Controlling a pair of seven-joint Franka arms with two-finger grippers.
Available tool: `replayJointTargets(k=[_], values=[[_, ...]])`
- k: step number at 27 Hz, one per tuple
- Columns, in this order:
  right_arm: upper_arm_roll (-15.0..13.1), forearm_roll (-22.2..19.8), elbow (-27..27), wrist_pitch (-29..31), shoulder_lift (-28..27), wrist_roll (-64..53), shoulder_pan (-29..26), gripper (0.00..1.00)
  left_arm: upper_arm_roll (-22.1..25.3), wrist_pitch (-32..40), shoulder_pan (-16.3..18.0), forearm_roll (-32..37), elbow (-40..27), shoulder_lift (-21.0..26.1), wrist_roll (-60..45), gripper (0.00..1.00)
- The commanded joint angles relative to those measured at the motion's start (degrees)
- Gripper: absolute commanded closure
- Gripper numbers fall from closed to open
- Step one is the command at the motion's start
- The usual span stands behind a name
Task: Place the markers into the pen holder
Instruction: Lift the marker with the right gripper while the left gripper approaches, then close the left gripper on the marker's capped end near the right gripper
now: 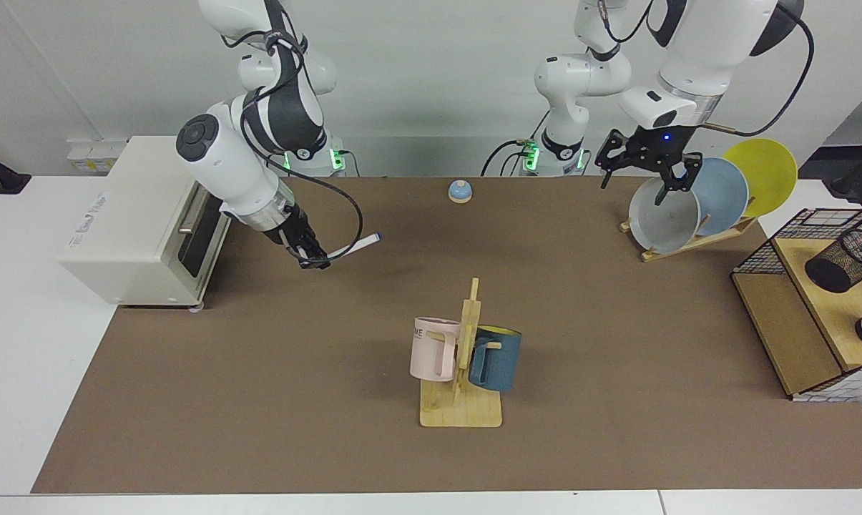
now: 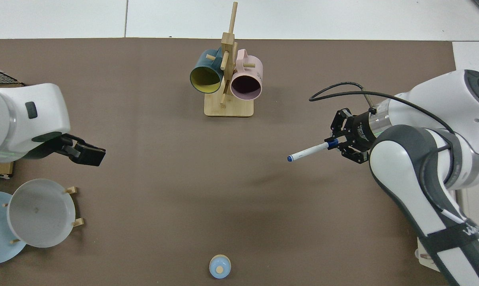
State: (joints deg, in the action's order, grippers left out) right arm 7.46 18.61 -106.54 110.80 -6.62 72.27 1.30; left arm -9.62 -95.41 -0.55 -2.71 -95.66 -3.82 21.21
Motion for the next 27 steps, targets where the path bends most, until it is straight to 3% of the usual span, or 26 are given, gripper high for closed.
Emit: replayJointTargets(k=[1, 11, 15, 19, 27], values=[[0.0, 3.2, 3.4, -3.3, 0.6, 7.5, 2.5, 1.00, 0.4, -2.5, -1.7, -2.8, -1.1, -1.0, 10.8, 0.00], [0.3, 9.2, 3.7, -2.6, 2.7, 20.7, 6.9, 1.00, -0.6, -1.5, -2.5, -4.3, -1.5, -1.5, 39.2, 0.00], [0.2, 9.3, 3.8, -1.8, 2.7, 25.0, 9.3, 1.00, -1.5, -0.3, -2.6, -5.0, -1.8, -1.5, 42.2, 0.00], [0.2, 12.1, 3.8, 1.8, 2.7, 28.8, 11.2, 1.00, -2.6, 0.1, -3.1, -7.6, -2.7, -2.2, 46.3, 0.00], [0.5, 14.4, 3.7, 6.1, 2.9, 33.0, 15.2, 1.00, -3.2, -1.0, -7.1, -12.0, -4.0, -3.3, 45.8, 0.00]])
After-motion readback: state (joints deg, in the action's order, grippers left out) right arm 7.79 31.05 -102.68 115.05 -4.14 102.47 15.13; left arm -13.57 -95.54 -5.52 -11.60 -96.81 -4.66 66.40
